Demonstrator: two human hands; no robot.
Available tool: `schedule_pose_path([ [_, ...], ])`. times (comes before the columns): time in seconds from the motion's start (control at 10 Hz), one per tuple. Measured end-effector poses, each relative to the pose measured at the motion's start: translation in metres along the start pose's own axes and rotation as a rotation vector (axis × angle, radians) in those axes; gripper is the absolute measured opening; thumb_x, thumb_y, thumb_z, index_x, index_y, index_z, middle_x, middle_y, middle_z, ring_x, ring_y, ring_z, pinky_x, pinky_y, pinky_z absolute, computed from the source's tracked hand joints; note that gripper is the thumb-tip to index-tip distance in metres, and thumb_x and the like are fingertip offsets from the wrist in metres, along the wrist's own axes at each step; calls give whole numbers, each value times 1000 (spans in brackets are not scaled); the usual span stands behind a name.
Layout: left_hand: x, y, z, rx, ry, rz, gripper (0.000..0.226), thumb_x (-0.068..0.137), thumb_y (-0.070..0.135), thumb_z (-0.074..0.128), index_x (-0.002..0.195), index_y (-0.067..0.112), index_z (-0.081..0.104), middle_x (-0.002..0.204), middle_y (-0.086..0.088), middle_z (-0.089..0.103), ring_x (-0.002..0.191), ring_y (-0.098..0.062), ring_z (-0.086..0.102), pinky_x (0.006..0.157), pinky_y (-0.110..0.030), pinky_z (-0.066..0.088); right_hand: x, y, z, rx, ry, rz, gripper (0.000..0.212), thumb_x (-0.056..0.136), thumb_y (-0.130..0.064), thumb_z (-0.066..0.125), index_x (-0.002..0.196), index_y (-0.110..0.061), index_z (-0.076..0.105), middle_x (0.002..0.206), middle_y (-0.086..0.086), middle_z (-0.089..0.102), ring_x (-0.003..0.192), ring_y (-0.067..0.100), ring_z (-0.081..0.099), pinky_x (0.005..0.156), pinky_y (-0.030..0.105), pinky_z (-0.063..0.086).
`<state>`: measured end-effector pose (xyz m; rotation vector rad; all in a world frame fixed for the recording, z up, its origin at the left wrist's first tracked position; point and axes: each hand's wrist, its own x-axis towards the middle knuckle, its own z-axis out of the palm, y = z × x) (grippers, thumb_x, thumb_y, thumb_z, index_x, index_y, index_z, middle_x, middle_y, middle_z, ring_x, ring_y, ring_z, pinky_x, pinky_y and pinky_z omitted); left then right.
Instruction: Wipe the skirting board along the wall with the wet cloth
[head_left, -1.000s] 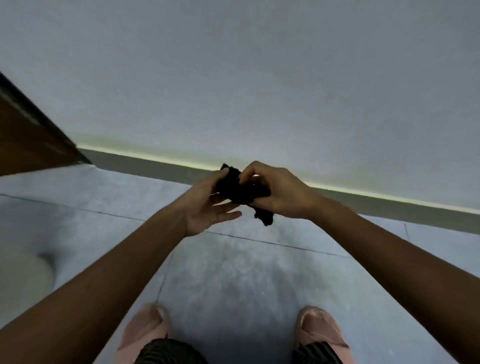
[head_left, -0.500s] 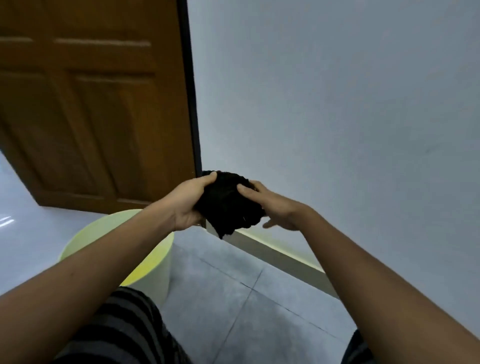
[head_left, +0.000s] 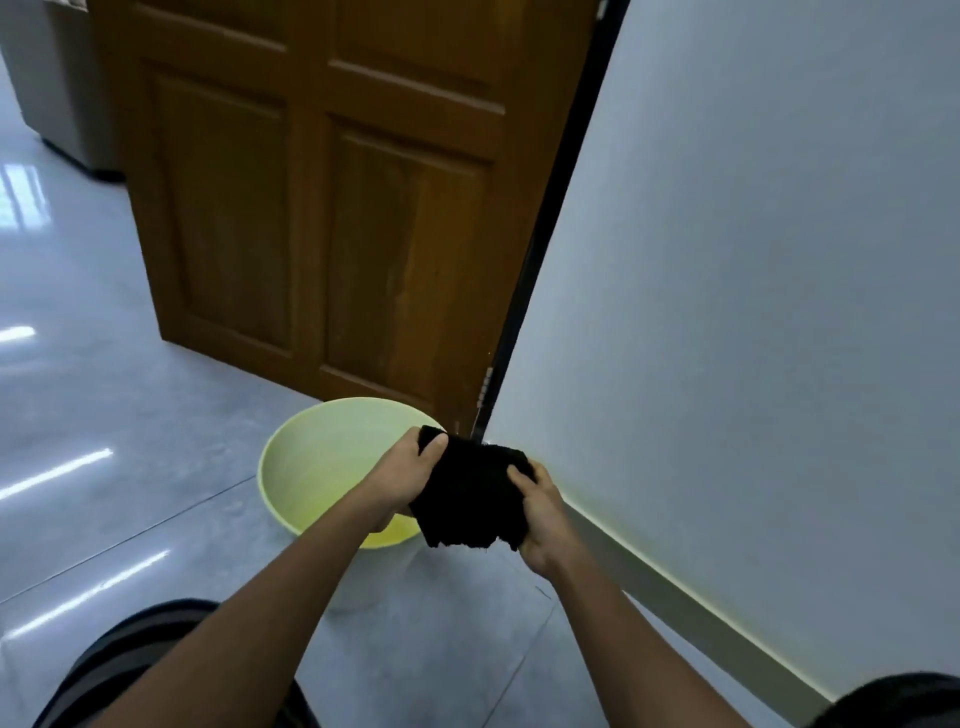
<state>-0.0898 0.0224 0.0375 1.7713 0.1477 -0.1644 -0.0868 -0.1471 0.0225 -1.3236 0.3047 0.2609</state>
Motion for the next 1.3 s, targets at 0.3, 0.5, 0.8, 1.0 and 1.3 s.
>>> schedule_pose_path([
  [0.3,46,-23,10,54,71,-38,24,97,26,44,114,9,46,112,-13,57,104,-29,54,85,-38,47,45,12,7,-138,163,-2,28,100,-26,45,125,-15,49,122,12,58,109,31,58,83,42,55],
  [0.5,89,-59,31,301,236,-44,23,99,30,37,98,7,42,99,-21,61,89,-38,57,65,-37,38,92,42,0,-286,204,-26,21,100,-36,39,112,-21,49,113,7,57,106,27,57,90,45,53],
  [0.8,107,-117,49,195,135,-150,33,100,31,32,90,4,48,83,-13,54,79,-29,54,62,-33,32,130,102,5,-339,92,23,25,101,-32,38,103,-16,57,98,4,61,90,21,60,77,40,51],
  [1.0,116,-119,53,117,25,-223,27,99,33,38,79,15,44,64,0,45,56,-10,42,52,-27,31,143,140,10,-53,20,47,24,100,-23,42,85,-16,59,76,1,58,70,15,56,58,28,40],
  [1.3,118,-35,39,746,-18,-492,59,97,39,39,141,4,23,143,-17,36,131,-33,35,99,-42,35,141,14,-12,-1391,-348,278,55,100,-25,36,149,-7,18,154,13,25,141,31,24,111,45,29],
])
